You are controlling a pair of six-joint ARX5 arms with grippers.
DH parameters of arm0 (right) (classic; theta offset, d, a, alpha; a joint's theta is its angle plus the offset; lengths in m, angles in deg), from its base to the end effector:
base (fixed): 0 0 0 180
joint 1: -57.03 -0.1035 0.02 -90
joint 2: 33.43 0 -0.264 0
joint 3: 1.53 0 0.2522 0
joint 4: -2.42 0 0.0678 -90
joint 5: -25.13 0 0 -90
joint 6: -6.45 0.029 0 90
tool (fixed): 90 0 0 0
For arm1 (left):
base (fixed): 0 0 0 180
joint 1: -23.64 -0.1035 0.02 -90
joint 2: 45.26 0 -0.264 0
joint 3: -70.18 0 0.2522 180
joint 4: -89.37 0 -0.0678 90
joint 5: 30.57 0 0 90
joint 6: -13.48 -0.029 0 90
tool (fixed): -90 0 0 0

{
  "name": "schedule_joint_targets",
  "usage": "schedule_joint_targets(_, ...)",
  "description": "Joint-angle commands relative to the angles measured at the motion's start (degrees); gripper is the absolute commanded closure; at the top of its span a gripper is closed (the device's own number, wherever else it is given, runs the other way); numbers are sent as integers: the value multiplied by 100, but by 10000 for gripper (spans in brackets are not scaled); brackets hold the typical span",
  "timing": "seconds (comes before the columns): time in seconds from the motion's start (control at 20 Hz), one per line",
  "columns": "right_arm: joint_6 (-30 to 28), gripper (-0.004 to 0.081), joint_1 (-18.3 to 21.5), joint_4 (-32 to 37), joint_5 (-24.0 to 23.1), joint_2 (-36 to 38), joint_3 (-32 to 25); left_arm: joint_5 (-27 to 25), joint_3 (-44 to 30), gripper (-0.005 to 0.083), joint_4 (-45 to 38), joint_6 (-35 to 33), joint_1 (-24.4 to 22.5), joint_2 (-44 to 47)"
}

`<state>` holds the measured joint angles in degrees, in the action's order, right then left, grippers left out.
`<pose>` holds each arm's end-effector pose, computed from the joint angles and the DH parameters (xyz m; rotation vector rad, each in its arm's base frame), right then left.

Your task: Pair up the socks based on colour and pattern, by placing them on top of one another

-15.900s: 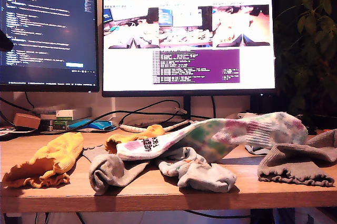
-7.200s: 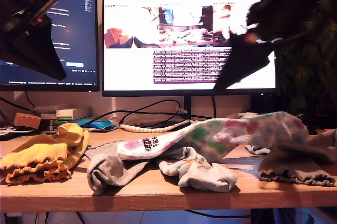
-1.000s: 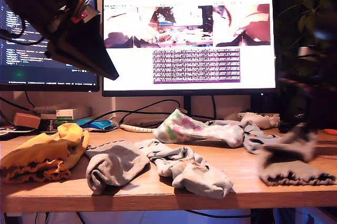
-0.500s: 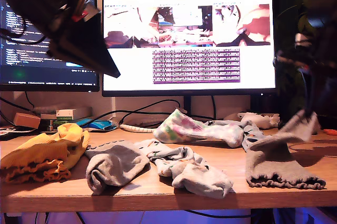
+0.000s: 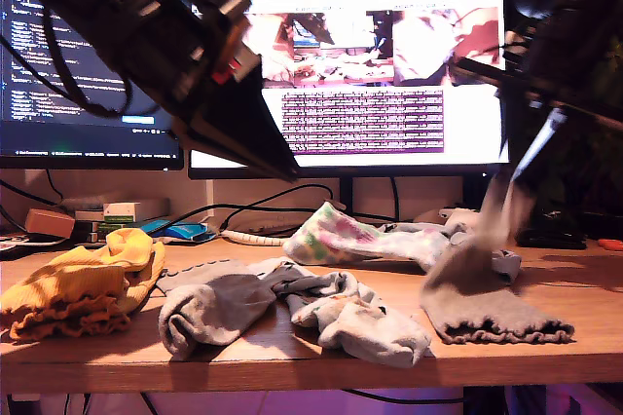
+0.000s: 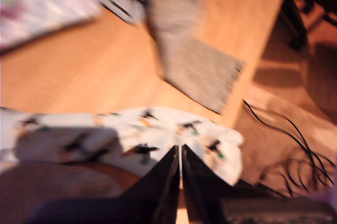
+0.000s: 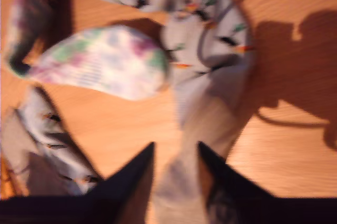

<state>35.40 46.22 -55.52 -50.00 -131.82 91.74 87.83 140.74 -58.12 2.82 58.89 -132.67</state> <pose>0.3455 0.0735 0.2567 0.4840 1.1870 0.1132 0.2454 -0.1903 0.2233 0.2097 0.8047 -1.1203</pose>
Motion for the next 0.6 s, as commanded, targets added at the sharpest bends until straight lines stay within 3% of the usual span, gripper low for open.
schedule_joint_targets(0.0,149,452,-216,317,24,-66,17,9,2,784,-90,15,9,-37)
schedule_joint_targets(0.1,337,452,-376,807,243,-66,17,4,2,784,-61,17,9,-37)
schedule_joint_targets(0.2,-146,453,-442,796,345,-66,24,7,2,784,-11,20,9,-37)
schedule_joint_targets(0.3,-1705,456,-435,50,374,-66,24,7,2,784,79,13,9,-37)
schedule_joint_targets(0.4,-3773,483,-461,-520,343,-66,24,4,2,784,87,13,9,-37)
schedule_joint_targets(0.45,-4437,495,-533,-686,188,-55,24,4,2,784,96,11,9,-37)
schedule_joint_targets(0.55,-4924,540,-643,-848,-85,-55,22,-39,2,784,179,11,-2,-35)
